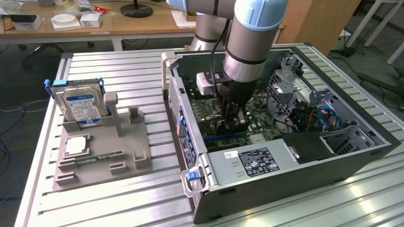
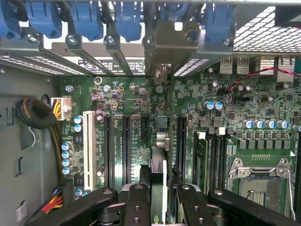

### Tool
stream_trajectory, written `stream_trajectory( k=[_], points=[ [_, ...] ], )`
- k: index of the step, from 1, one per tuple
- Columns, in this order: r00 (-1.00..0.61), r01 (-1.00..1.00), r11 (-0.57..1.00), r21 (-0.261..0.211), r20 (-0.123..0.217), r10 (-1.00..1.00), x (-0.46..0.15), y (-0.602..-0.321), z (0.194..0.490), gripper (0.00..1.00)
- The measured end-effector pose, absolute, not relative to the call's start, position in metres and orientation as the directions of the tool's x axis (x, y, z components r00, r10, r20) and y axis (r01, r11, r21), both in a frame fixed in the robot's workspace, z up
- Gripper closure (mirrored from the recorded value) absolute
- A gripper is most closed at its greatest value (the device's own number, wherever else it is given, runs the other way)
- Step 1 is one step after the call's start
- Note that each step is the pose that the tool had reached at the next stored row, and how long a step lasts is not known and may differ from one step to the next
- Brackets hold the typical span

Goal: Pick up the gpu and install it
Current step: 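Insert the gpu into the slot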

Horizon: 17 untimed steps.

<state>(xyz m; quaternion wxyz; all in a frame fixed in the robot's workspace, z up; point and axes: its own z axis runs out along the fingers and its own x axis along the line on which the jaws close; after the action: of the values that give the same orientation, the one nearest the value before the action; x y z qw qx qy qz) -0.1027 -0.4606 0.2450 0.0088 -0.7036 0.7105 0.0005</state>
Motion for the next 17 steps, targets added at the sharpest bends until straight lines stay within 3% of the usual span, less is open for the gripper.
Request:
stream_trajectory(
  k=[17],
  points=[
    [-0.009, -1.000, 0.010, -0.012, -0.013, -1.000, -0.1047, -0.4586, 0.2428, 0.74]
  ],
)
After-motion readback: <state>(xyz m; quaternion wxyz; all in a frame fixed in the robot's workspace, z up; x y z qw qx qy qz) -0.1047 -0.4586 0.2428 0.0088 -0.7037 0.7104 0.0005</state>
